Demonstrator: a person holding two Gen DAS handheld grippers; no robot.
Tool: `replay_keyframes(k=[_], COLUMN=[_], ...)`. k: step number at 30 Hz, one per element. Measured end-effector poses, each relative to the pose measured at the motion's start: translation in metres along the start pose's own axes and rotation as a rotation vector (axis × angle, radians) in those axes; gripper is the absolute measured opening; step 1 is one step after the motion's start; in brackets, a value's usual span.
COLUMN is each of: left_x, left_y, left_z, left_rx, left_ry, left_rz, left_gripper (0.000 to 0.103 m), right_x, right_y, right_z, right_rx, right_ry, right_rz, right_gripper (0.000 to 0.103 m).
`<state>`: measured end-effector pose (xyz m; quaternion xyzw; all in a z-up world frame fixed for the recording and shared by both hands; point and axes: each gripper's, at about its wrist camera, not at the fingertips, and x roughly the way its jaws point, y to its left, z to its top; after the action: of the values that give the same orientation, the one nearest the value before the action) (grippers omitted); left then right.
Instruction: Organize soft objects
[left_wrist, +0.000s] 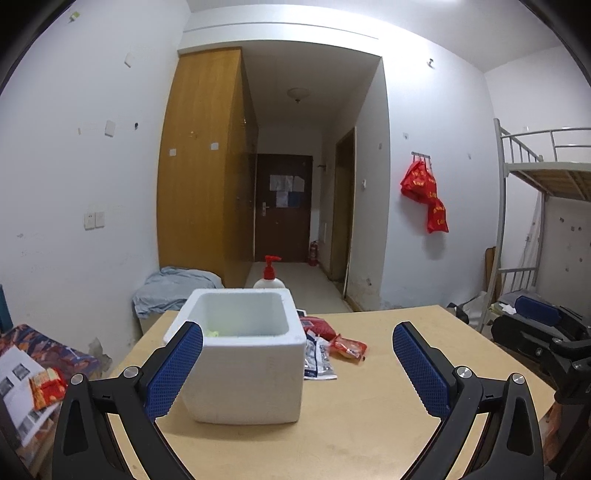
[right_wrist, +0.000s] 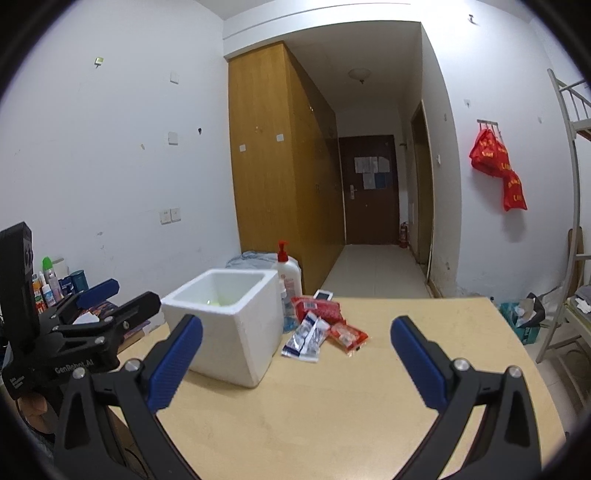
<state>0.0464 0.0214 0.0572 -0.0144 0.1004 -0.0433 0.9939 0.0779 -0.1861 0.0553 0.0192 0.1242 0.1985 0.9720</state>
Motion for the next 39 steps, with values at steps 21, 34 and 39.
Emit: replay_keyframes(k=[21, 34, 39], left_x=[-0.019, -0.050, -0.060], left_y=[0.005, 0.002, 0.001], left_z=[-0.067, -0.102, -0.102], left_rx=[-0.021, -0.025, -0.019], left_ry=[0.069, 0.102, 0.089], left_rz=[-0.014, -0.013, -0.016], left_gripper=[0.103, 0.103, 0.103], right_x=[-0.014, -0.034, -0.040], right_y=[0.015, 0.027, 0.032], right_z=[-0.058, -0.091, -0.091], right_rx=[0.015, 0.036, 0.024], right_ry=[0.069, 0.088, 0.082], right_rz=[0.054, 0.056, 0.062], right_gripper=[0.103, 0.103, 0.103])
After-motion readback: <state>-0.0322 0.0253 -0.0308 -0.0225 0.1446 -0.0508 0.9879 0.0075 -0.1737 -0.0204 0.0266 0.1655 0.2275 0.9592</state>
